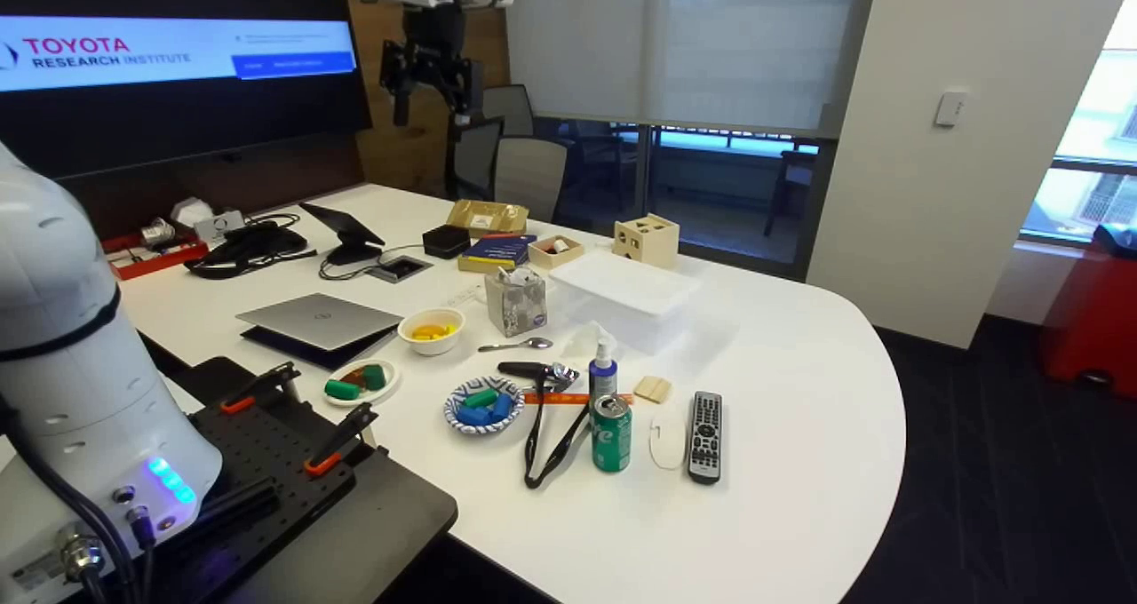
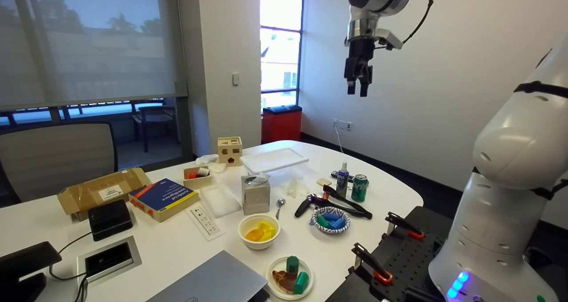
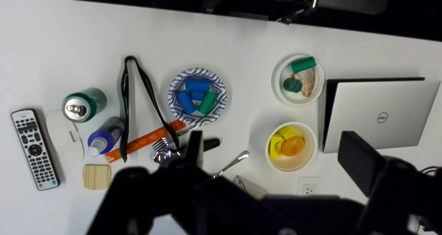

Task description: Pick up the green cylinder and put it onto the plate

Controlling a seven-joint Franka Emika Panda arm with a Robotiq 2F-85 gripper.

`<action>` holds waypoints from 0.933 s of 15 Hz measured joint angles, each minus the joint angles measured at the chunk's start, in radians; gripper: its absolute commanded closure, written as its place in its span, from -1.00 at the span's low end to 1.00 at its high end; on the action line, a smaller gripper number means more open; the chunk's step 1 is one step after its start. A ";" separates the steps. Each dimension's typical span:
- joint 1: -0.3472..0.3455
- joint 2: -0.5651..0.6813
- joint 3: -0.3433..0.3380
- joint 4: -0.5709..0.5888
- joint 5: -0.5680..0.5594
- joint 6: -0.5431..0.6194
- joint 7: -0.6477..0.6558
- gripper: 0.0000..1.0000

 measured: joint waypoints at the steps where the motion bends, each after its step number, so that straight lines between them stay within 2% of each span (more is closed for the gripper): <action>1: 0.000 0.025 0.018 -0.046 -0.002 0.091 0.023 -1.00; 6: 0.000 0.203 0.099 -0.233 -0.023 0.548 0.183 -1.00; 9: -0.001 0.361 0.113 -0.304 -0.024 0.802 0.260 -1.00; 14: -0.035 0.639 0.119 -0.327 0.000 1.091 0.320 -1.00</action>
